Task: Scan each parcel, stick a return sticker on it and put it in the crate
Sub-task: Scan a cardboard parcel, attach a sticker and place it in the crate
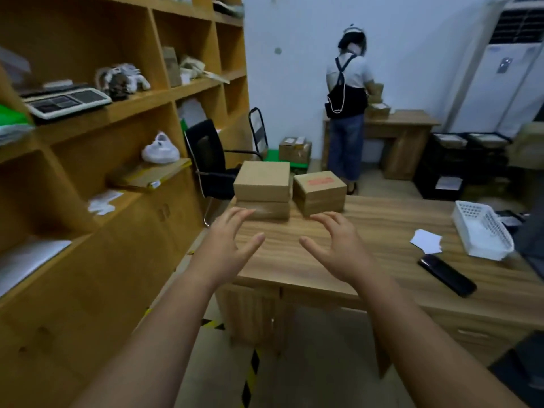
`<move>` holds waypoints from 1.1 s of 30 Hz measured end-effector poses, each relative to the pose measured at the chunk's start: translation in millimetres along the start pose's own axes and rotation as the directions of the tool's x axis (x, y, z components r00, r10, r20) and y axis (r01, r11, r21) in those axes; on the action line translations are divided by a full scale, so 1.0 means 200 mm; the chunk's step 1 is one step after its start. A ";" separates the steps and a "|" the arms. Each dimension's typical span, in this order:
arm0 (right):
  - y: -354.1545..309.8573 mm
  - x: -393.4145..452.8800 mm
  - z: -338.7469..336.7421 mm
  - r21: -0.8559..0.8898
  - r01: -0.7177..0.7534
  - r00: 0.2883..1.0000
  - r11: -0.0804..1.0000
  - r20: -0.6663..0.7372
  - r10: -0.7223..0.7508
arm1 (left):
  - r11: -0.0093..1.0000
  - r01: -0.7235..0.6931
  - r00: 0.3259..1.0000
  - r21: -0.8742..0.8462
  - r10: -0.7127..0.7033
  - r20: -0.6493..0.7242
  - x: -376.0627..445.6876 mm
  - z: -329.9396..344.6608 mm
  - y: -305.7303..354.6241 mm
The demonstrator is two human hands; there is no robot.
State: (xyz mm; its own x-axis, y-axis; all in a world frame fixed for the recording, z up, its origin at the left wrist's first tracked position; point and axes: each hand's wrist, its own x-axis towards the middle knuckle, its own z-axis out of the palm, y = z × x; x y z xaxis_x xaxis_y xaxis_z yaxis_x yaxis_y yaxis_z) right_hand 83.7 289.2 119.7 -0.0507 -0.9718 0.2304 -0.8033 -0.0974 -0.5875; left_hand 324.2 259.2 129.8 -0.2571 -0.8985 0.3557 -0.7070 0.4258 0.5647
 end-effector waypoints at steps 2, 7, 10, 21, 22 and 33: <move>0.09 0.07 0.00 0.014 -0.021 1.000 1.000 0.007 0.021 | 1.000 -0.002 1.000 0.008 0.002 0.021 0.11 0.10 -0.03; 0.29 0.34 0.11 0.003 -0.068 0.997 0.998 0.027 0.068 | 1.000 0.000 0.997 -0.020 0.002 0.073 0.41 0.37 -0.17; 0.39 0.60 0.21 -0.008 -0.090 0.993 0.996 0.073 0.090 | 0.999 0.016 0.994 -0.030 -0.013 0.106 0.65 0.53 -0.32; 0.58 1.74 0.57 -0.034 -0.158 0.977 0.987 0.143 0.161 | 0.989 0.135 0.987 -0.056 -0.129 0.097 1.72 0.76 -1.02; 0.60 1.80 0.61 -0.038 -0.165 0.973 0.986 0.156 0.169 | 0.989 0.141 0.986 -0.038 -0.137 0.095 1.78 0.77 -1.08; 0.76 2.27 0.91 -0.073 -0.211 0.949 0.975 0.224 0.222 | 0.906 0.370 0.920 0.206 -0.389 0.059 2.06 0.92 -1.52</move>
State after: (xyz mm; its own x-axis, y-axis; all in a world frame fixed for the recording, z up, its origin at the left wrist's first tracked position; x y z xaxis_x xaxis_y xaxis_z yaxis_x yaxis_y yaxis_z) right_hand 46.2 -206.0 -6.7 -0.0934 -0.9919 -0.0861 -0.8155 0.1258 -0.5650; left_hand 311.6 -261.0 -32.8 -0.0006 -0.9980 0.0638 -0.8713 0.0318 0.4898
